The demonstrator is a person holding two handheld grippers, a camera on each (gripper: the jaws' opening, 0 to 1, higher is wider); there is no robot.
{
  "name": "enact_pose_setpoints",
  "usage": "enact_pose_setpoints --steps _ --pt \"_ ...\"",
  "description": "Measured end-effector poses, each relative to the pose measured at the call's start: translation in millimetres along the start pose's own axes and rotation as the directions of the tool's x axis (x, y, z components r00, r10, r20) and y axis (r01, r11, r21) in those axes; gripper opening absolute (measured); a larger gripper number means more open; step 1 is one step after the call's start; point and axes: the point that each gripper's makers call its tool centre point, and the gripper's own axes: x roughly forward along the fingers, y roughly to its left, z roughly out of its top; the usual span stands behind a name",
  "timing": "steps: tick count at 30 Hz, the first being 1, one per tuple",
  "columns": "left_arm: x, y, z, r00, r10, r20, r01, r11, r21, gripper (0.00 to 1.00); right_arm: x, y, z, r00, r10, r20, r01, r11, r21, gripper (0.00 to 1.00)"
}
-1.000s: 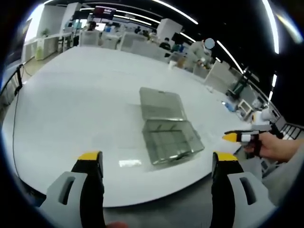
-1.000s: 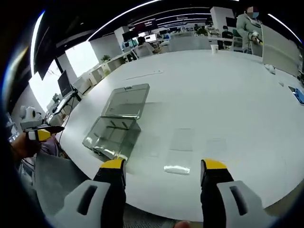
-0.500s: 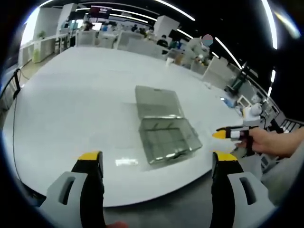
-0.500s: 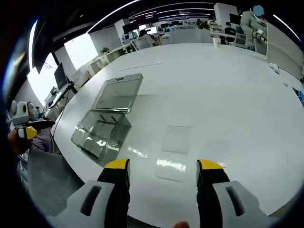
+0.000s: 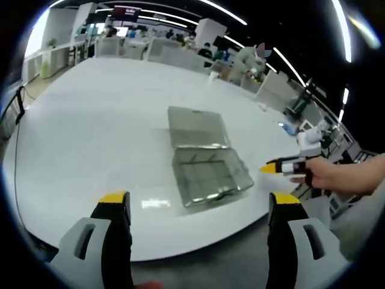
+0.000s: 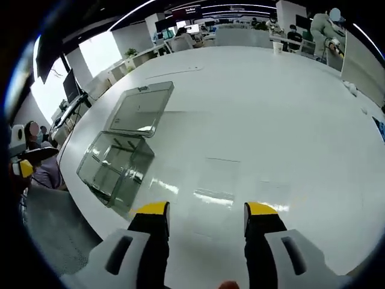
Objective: Insert the divider into the dual guide fixture by aligning both edges with the guide slots and pushing it downward to the bottom, including one-sided entry, uneven engagement, binding, and posture correction.
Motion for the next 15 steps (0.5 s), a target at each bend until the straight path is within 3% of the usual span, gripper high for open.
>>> enact_pose_setpoints --steps 15 --pt "0 1.6 -0.7 1.0 0.005 0.001 -0.005 1.0 -0.01 0.92 15 0 6.2 0.998 -0.039 -0.056 0.036 0.998 -0.052 0.38"
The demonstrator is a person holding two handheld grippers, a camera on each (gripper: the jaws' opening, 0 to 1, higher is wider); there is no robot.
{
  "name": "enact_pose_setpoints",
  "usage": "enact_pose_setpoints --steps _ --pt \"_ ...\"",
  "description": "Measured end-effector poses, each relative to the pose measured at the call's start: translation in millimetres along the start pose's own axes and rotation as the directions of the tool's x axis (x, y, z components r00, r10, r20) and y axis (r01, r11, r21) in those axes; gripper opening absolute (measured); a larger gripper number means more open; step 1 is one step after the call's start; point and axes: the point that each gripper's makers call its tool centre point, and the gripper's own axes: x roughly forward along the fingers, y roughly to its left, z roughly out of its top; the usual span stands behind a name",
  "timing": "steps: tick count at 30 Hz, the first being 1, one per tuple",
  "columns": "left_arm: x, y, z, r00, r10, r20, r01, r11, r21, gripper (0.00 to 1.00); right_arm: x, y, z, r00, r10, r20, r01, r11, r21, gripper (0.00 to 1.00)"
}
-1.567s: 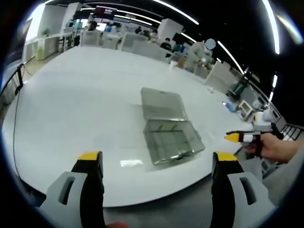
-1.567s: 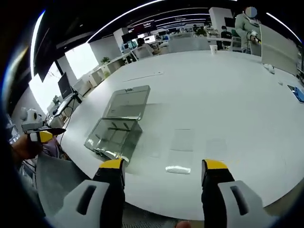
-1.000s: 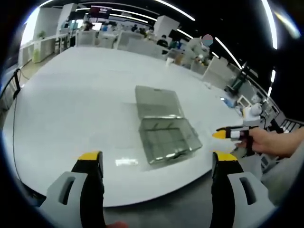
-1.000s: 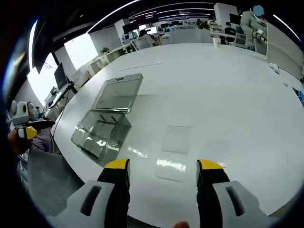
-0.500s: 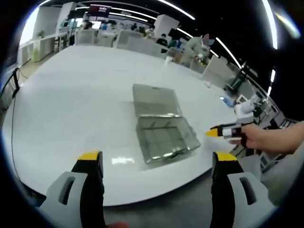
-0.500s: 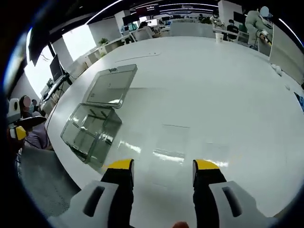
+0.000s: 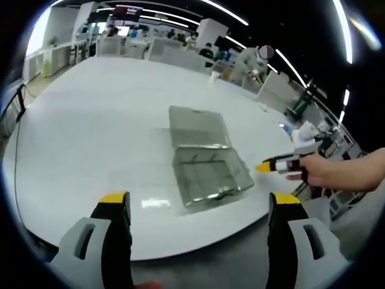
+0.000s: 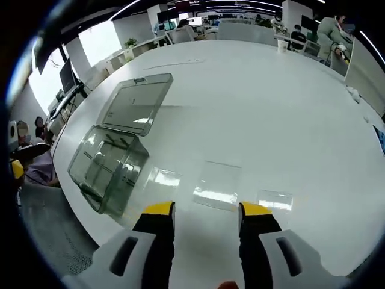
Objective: Insert the divider into the dual guide fixture by aligning both edges with the guide slots and pushing it downward to the bottom, including one-sided entry, uneven engagement, binding, and posture correction.
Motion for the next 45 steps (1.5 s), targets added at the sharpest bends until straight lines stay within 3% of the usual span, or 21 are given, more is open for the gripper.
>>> enact_pose_setpoints --steps 25,45 --pt "3 1.4 -1.2 1.0 -0.004 0.005 0.004 1.0 -0.015 0.92 11 -7 -4.3 0.988 -0.09 -0.128 0.087 0.996 -0.029 0.32" --pt "7 2.9 2.5 0.999 -0.013 0.031 0.015 0.999 -0.041 0.92 19 -7 -3.7 0.949 -0.107 -0.297 0.108 0.994 -0.012 0.32"
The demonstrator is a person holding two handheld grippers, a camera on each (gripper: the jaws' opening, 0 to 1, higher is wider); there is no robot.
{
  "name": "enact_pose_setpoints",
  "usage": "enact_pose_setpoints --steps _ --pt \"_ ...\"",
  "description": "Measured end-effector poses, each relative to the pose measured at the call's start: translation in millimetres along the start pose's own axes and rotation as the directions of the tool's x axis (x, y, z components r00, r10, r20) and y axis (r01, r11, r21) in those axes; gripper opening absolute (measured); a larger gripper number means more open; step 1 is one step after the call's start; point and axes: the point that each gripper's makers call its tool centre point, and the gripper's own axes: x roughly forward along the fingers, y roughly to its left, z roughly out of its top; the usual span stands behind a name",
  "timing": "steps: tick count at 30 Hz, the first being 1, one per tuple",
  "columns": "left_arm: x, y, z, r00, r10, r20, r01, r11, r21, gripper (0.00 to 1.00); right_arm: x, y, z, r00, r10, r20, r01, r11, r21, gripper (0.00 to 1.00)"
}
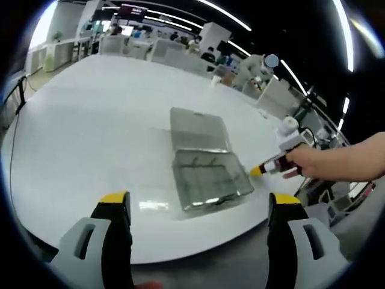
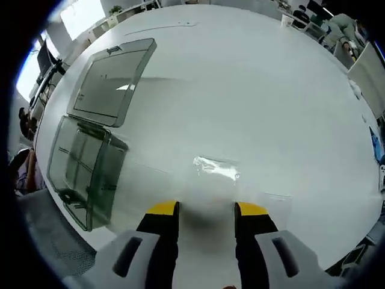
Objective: Insert the divider into the dual guide fixture by aligning both edges with the guide slots and pushing it downward to the bottom, including one-sided entry, uneven engagement, binding, and posture correction.
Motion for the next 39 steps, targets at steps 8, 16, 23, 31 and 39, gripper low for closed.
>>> enact_pose_setpoints --steps 8,16,23,31,39 --pt "1.4 1.0 2.0 1.0 -0.003 0.006 0.003 1.0 -0.005 0.92 -2.4 0.9 -2.6 0.999 0.007 -0.043 -0.008 1.0 -0.008 0.31" --pt "1.4 0.4 3.3 1.0 -0.006 0.009 0.006 1.0 -0.005 0.92 -6.9 3.0 -5.1 0.997 0.006 -0.082 -0.005 1.0 0.016 0.3" --pt "-0.5 -0.1 4.8 1.0 -0.005 0.013 0.005 1.0 -0.004 0.92 -6.2 2.8 -6.4 0.993 0.01 -0.12 -0.01 1.0 0.004 0.3" --pt "-0.4 -1.6 5.1 1.0 -0.007 0.015 0.007 1.0 -0.005 0.92 -3.1 -0.3 -5.4 0.99 0.028 -0.138 -0.028 1.0 -0.002 0.28" --pt "-0.5 -4.7 7.4 1.0 -0.01 0.015 0.01 1.0 0.004 0.92 -6.3 0.7 -8.2 0.987 0.048 -0.155 -0.05 0.999 -0.01 0.27"
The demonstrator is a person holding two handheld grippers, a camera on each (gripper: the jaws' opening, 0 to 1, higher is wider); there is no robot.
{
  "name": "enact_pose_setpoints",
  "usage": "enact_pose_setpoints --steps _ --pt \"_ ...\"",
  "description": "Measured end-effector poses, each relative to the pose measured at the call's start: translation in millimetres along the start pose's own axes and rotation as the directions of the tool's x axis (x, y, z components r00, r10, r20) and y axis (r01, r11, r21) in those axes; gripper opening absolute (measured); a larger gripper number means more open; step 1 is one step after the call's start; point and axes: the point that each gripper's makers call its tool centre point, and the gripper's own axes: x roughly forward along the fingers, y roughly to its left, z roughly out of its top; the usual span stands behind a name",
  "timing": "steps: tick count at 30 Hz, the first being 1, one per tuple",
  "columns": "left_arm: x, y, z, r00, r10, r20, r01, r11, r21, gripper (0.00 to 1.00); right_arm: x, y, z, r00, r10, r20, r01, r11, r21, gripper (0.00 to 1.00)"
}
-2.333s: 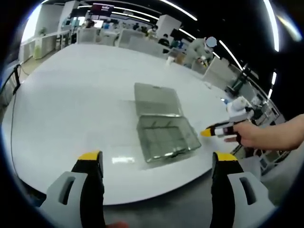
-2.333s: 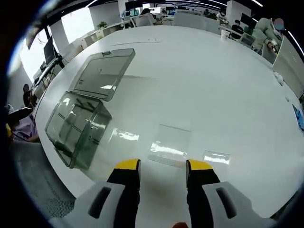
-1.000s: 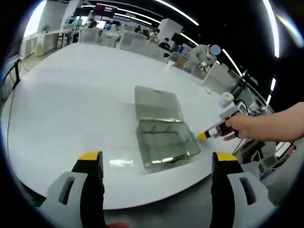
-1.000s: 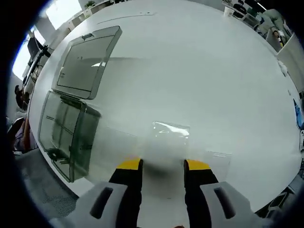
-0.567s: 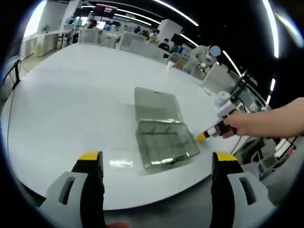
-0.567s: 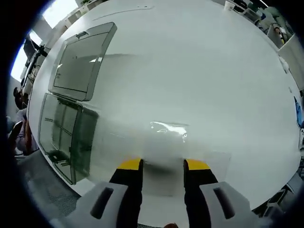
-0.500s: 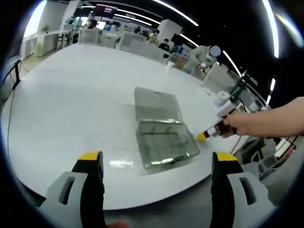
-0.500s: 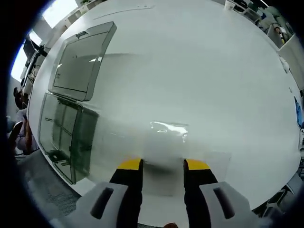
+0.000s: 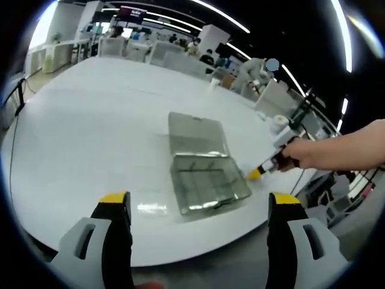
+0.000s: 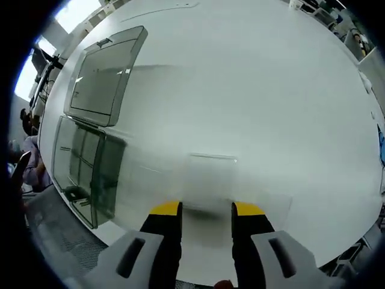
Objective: Insert the divider into the dual guide fixture by aligning both edges with the guide slots and pushing it downward to the bottom, including one-sided entry, uneven engagement, binding, and posture correction.
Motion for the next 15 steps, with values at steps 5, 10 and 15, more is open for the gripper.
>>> enact_pose_setpoints --steps 5,10,15 --pt "-0.1 -1.7 0.6 1.0 -0.001 0.001 0.001 1.0 0.003 0.92 3.9 -2.6 1.7 1.0 0.007 -0.014 -0.007 1.0 0.006 0.27" --pt "-1.3 -2.3 -1.4 1.0 0.0 0.0 0.0 1.0 0.002 0.92 7.3 -3.3 3.5 1.0 0.017 -0.022 -0.017 1.0 -0.022 0.27" --pt "-1.6 -3.2 -3.5 1.0 0.0 -0.002 0.0 1.0 -0.001 0.92 4.6 -1.5 0.8 0.999 0.028 -0.024 -0.029 0.999 -0.027 0.27"
